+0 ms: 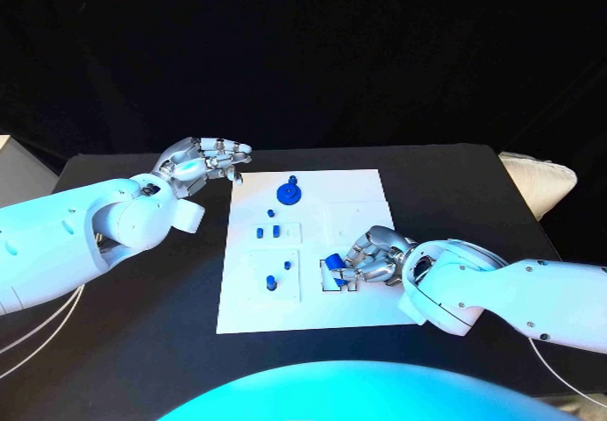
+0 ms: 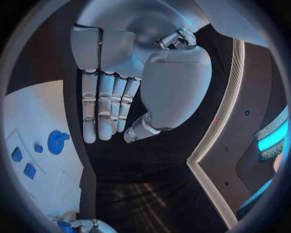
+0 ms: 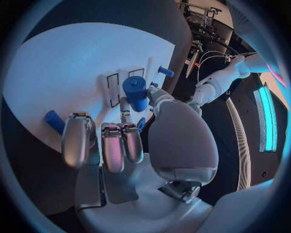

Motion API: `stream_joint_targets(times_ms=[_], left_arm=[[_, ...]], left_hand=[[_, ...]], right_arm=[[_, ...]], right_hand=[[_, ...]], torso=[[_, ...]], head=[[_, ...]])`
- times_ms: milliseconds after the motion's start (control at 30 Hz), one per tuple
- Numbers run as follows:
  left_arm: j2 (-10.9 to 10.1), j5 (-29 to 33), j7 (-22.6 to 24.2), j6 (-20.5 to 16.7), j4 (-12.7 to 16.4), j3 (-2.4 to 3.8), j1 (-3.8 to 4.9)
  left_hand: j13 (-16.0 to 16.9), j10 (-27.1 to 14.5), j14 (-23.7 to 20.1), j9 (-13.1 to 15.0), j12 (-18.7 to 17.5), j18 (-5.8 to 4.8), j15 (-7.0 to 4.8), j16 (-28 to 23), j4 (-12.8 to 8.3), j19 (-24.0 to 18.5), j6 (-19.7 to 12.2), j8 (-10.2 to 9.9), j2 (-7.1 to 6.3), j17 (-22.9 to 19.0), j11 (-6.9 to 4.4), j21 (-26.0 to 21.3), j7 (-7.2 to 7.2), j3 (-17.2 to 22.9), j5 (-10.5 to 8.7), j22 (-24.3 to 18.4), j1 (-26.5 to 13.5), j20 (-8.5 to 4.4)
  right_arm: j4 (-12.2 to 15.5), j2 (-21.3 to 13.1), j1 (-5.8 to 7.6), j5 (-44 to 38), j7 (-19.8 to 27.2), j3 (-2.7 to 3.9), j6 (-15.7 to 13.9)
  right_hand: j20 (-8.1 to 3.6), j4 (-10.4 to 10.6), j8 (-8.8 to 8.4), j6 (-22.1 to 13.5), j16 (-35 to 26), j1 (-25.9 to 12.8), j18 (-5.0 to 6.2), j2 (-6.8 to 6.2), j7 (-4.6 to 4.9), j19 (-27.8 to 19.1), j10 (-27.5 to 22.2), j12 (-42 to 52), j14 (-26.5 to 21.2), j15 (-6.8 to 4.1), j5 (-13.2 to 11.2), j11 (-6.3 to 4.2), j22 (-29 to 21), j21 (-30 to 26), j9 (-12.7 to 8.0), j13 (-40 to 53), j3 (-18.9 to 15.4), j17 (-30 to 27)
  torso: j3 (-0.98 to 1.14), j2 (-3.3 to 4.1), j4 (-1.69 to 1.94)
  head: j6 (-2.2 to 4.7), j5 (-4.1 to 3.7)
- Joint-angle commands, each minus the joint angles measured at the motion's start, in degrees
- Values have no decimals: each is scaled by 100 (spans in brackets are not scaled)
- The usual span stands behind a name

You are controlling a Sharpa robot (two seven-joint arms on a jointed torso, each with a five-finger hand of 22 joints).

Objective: Assemble the parts on the task board

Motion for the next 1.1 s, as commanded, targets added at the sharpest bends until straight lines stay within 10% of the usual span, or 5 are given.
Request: stream_joint_targets(times_ms=[33, 467, 633, 800, 1100], left_arm=[[5, 6, 18, 95, 13, 3, 1], [-1, 5, -3, 105, 15, 3, 1], [-4, 4, -7, 107, 16, 3, 1], [-4, 3, -8, 105, 13, 2, 1], [-7, 3, -12, 102, 11, 1, 1]], left_hand=[[-6, -44, -26, -8, -14, 83, 21, -30, -6, 44, -36, 36, 11, -6, 5, -20, -13, -29, -13, -6, -23, -3], [-14, -49, -28, -8, -11, 83, 21, -28, 0, 54, -40, 46, 14, -12, 5, -38, -14, -35, -12, -20, -19, -3], [-15, -50, -29, -8, -11, 83, 21, -27, 1, 55, -40, 47, 15, -13, 5, -40, -14, -35, -12, -21, -18, -3], [-16, -50, -29, -8, -11, 83, 21, -27, 2, 55, -39, 48, 17, -13, 5, -40, -15, -35, -11, -22, -18, -3], [-16, -50, -29, -8, -11, 83, 21, -27, 2, 55, -39, 48, 17, -13, 5, -40, -15, -35, -11, -22, -18, -3]], right_arm=[[-19, 13, -9, -170, -86, -5, 105], [-52, 107, -9, -197, -25, -4, -61], [-49, 123, -9, -204, -7, -4, -74], [-57, 129, -9, -206, 13, -4, -85], [-57, 125, -13, -209, 33, -4, -100]], right_hand=[[-41, 14, 29, 234, 34, -45, -98, 10, -214, 134, 418, 20, 584, -42, -23, -46, 1111, 21, -14, 1269, -16, 1358], [-56, 12, 58, 232, 36, -293, -97, 45, -221, 134, 422, 15, 586, -52, -366, -54, 1109, 6, -19, 1274, -129, 1366], [-57, 14, 99, 224, 35, -652, -96, 114, -226, 134, 419, 1, 585, -52, -445, -55, 1108, -1, -13, 1271, -519, 1364], [-59, 30, 190, 190, 36, -835, -95, 385, -234, 134, 421, -8, 586, -58, -1027, -61, 1107, -13, 17, 1279, -1397, 1368], [-58, 31, 217, 176, 39, -839, -95, 483, -233, 136, 423, -9, 588, -56, -1109, -61, 1108, -13, 22, 1283, -1668, 1377]], torso=[[2, -3, -2], [1, 2, 3], [0, 3, 1], [2, 1, -5], [5, 0, 0]], head=[[1, 7], [1, 7], [1, 17], [1, 26], [1, 29]])
